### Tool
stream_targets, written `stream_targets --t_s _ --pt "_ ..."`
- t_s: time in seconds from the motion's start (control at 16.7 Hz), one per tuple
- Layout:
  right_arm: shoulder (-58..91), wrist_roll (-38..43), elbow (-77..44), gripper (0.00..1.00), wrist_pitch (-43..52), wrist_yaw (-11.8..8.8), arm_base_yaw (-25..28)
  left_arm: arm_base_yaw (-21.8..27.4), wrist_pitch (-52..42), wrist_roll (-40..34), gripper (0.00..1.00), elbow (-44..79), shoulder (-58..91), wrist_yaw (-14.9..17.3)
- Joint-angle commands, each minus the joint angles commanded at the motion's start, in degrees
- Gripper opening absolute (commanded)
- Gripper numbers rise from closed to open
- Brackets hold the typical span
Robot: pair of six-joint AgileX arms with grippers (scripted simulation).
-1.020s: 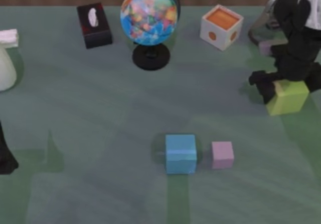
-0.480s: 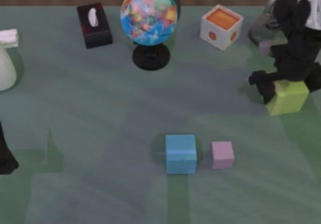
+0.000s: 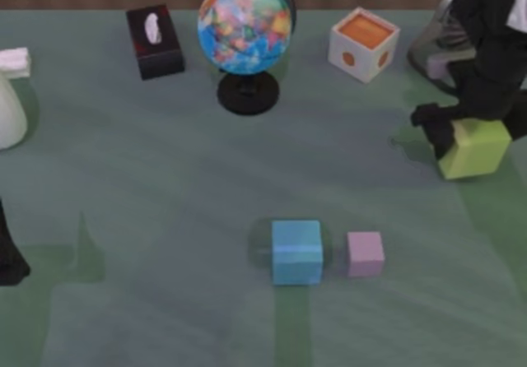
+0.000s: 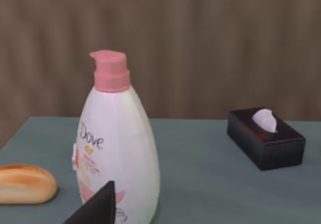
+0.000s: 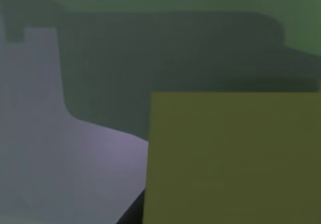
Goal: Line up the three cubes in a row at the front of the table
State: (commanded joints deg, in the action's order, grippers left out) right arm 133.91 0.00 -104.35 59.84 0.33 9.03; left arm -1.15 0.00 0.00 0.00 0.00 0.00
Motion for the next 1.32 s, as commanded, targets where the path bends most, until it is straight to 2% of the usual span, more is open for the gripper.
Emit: stream_targets --t_s 0.24,0.6,0.72,0.96,1.32 --pt "-2.4 -0.1 -5.1 0.0 8.1 0.0 0.3 0.0 0.0 0.0 1.0 0.0 0.0 0.0" --pt "-2.7 0.1 -5.8 0.0 8.9 0.0 0.2 0.0 0.0 0.0 1.0 0.0 0.0 0.0" --pt "-1.9 2.1 -7.4 0.0 9.7 0.0 2.1 0.0 0.0 0.0 1.0 0.0 0.0 0.0" --pt "1.6 12.8 -14.2 0.0 13.2 0.1 11.0 0.0 0.0 0.0 1.0 0.0 0.0 0.0" --pt "8.1 38.0 -26.6 0.0 20.4 0.0 30.2 0.0 0.0 0.0 1.0 0.0 0.0 0.0"
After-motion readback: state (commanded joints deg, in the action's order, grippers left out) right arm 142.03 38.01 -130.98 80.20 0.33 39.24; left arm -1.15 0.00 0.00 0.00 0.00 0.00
